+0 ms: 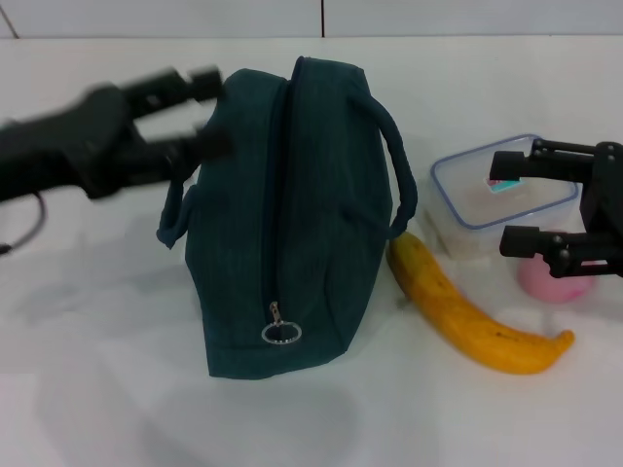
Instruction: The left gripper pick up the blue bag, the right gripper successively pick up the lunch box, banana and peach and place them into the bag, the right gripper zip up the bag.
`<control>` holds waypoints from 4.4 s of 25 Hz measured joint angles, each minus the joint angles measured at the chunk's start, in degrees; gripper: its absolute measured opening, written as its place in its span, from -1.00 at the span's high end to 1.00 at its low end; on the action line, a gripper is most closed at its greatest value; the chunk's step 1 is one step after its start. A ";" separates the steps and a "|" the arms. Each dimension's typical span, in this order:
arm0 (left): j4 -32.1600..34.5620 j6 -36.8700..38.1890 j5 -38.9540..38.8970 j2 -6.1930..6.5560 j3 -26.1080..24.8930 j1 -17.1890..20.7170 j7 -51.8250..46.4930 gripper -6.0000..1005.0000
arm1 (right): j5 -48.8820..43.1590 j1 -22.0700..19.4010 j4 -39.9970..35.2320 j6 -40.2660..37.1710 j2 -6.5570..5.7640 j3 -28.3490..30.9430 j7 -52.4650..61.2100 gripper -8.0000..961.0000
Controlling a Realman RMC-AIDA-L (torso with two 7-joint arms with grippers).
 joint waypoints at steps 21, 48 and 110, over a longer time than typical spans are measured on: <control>25.87 -7.77 28.34 1.68 -0.52 -5.79 -54.67 -0.74 | 0.06 -2.37 0.09 1.37 0.13 0.16 -1.61 -0.63; 18.36 -8.37 39.50 1.85 2.62 -14.72 -56.37 -0.31 | 0.37 -5.18 1.78 4.04 0.31 0.17 -4.13 -0.63; 16.92 -8.00 37.51 -0.73 2.66 -12.76 -48.05 0.89 | -3.15 2.39 47.29 47.35 4.19 50.09 6.89 -0.63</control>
